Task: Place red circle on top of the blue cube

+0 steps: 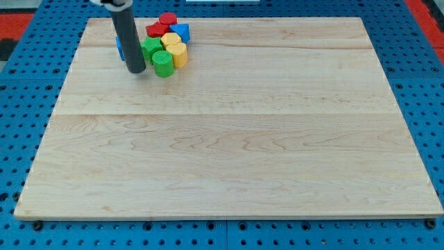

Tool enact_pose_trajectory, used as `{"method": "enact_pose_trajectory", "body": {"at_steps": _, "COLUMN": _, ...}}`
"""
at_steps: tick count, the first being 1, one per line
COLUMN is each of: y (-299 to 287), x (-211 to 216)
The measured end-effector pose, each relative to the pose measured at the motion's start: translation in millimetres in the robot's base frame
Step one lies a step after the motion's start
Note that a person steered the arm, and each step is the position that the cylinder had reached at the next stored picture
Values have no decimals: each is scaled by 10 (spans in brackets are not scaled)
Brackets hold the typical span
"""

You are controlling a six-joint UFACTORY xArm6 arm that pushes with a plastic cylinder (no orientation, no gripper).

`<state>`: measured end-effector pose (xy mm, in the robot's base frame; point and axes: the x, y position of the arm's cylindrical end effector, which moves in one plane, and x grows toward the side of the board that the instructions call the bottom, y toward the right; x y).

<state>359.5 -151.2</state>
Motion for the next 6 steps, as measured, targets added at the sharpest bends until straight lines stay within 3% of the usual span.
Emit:
{"method": "enact_pose_trajectory", "body": {"at_steps": 1, "y": 949, "x": 100}}
{"method": "enact_pose_trajectory", "body": {"at_steps": 2, "y": 1749, "x": -579}}
{"method": "enact_pose_trajectory", "body": {"at_steps": 3, "y": 1636, "x": -1345}}
{"method": "enact_pose_trajectory", "body": {"at_steps": 4, "y": 1098, "x": -1673}}
{"method": "enact_pose_trajectory", "body": {"at_steps": 6, "y": 26, "x": -1457}}
